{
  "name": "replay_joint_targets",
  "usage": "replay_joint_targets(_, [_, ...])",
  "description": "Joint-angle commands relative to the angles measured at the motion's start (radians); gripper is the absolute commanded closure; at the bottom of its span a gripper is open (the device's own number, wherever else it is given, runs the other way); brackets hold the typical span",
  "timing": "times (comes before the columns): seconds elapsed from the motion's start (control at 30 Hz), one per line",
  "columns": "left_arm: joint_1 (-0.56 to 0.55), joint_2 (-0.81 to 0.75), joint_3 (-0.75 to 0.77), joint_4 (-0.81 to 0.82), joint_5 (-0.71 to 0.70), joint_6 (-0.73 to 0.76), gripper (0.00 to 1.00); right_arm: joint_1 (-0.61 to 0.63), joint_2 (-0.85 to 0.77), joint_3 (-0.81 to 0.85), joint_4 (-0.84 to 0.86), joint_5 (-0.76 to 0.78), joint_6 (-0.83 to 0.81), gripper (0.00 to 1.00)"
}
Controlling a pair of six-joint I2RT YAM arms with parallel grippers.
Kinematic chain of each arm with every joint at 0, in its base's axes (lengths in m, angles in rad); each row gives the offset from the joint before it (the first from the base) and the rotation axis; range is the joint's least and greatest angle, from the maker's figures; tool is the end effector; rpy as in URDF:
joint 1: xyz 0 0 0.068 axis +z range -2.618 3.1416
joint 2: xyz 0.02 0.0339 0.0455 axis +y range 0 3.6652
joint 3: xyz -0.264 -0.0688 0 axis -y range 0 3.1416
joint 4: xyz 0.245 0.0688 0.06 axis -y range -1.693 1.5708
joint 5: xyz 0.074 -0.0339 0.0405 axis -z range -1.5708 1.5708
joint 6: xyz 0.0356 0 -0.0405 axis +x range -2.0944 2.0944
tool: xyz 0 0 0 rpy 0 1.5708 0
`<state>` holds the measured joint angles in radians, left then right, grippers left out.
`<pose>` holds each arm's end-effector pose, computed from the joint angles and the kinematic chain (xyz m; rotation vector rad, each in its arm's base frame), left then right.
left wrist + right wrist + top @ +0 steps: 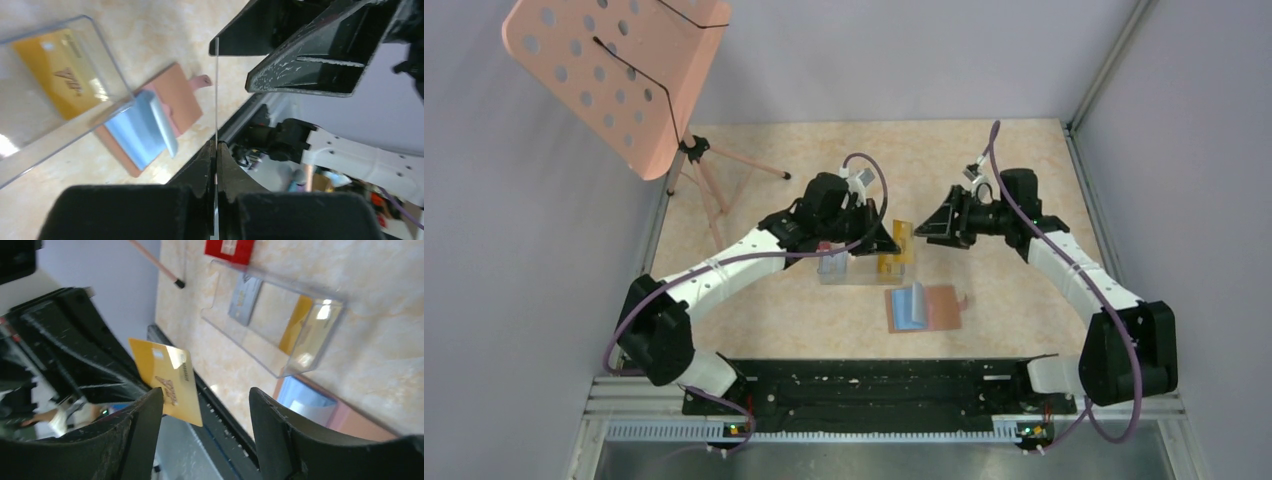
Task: Put the credit cards into the card holder
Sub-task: Pick up the credit card from the storage box.
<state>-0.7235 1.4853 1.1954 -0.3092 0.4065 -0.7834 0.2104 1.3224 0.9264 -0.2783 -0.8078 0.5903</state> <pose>0.2436 -0.2340 0.3038 0.1897 2.4130 -1.2310 0.2697 0.0839 0.2687 -0.0297 2.3286 1.3254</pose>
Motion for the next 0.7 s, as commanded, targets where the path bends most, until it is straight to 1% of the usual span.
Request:
replay_joint_targets(0.0, [0.013,-0.043,-0.108,0.398,0.247,-0.145,1.00,-0.017,-0.049,-0.084,0.250,-0.257,0.141,0.41])
replay_joint_targets(0.07, [0.013,-0.045,-0.120,0.414,0.268,-0.155,1.00,-0.016,-0.066,-0.123,0.391,-0.313,0.232,0.45])
replay_joint_targets(0.13, [0.013,-0.048,-0.134,0.438,0.280,-0.167,1.00,-0.015,-0.074,-0.145,0.465,-0.350,0.279,0.49])
replay_joint_targets(0.17, [0.013,-0.051,-0.138,0.445,0.279,-0.170,1.00,-0.014,-0.077,-0.152,0.479,-0.362,0.287,0.52])
replay_joint_targets(0.27, [0.013,-0.046,-0.148,0.469,0.280,-0.184,1.00,-0.015,-0.082,-0.165,0.461,-0.376,0.274,0.66])
replay_joint_targets(0.3, [0.013,-0.043,-0.146,0.471,0.280,-0.184,1.00,-0.014,-0.086,-0.171,0.465,-0.378,0.279,0.69])
replay_joint_targets(0.4, [0.012,-0.037,-0.150,0.478,0.276,-0.191,1.00,-0.014,-0.105,-0.198,0.511,-0.385,0.317,0.83])
replay_joint_targets(0.43, [0.013,-0.039,-0.155,0.479,0.272,-0.191,1.00,-0.014,-0.112,-0.207,0.530,-0.389,0.334,0.86])
replay_joint_targets(0.47, [0.013,-0.042,-0.160,0.479,0.265,-0.191,1.00,-0.014,-0.118,-0.213,0.542,-0.394,0.344,0.87])
replay_joint_targets(0.53, [0.012,-0.055,-0.173,0.484,0.249,-0.190,1.00,-0.014,-0.129,-0.224,0.544,-0.403,0.350,0.86])
replay_joint_targets(0.63, [0.013,-0.076,-0.192,0.480,0.226,-0.188,1.00,-0.014,-0.156,-0.238,0.550,-0.404,0.357,0.70])
replay_joint_targets(0.67, [0.013,-0.079,-0.195,0.479,0.225,-0.186,1.00,-0.016,-0.165,-0.241,0.557,-0.404,0.365,0.67])
